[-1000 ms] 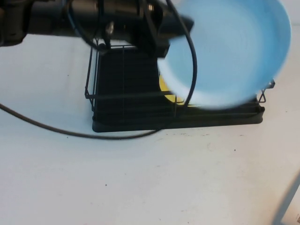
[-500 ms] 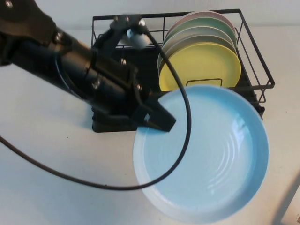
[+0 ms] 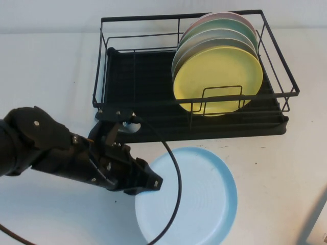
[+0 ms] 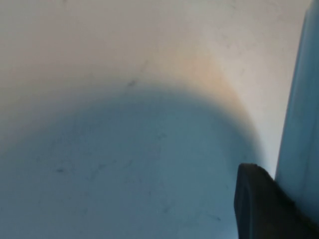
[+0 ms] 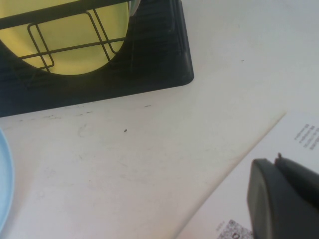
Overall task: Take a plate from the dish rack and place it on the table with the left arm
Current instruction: Place the plate from the table
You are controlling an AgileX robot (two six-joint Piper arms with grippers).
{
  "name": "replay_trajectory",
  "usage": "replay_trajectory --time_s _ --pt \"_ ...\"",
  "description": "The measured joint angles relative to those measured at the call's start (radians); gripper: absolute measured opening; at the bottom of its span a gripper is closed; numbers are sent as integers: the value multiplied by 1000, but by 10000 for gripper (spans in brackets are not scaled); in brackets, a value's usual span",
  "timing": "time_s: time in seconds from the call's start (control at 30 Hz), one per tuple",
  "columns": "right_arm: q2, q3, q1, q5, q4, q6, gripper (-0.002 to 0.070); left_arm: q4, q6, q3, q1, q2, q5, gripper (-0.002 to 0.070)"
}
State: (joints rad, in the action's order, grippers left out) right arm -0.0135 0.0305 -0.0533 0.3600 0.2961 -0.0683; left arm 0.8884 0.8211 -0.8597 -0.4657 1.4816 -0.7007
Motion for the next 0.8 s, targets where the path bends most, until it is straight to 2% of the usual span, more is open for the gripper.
replay_trajectory --time_s 0.3,0.4,0.53,0.6,0.8 --pt "0 0 0 0 0 0 -20 83 16 5 0 118 139 76" --pt "0 0 0 0 0 0 -20 90 32 5 0 161 173 142" --pt "0 0 0 0 0 0 -20 47 51 5 0 217 246 307" --pt "0 0 0 0 0 0 -20 16 53 5 0 224 272 364" --pt "0 0 0 0 0 0 -20 -113 57 5 2 209 295 410"
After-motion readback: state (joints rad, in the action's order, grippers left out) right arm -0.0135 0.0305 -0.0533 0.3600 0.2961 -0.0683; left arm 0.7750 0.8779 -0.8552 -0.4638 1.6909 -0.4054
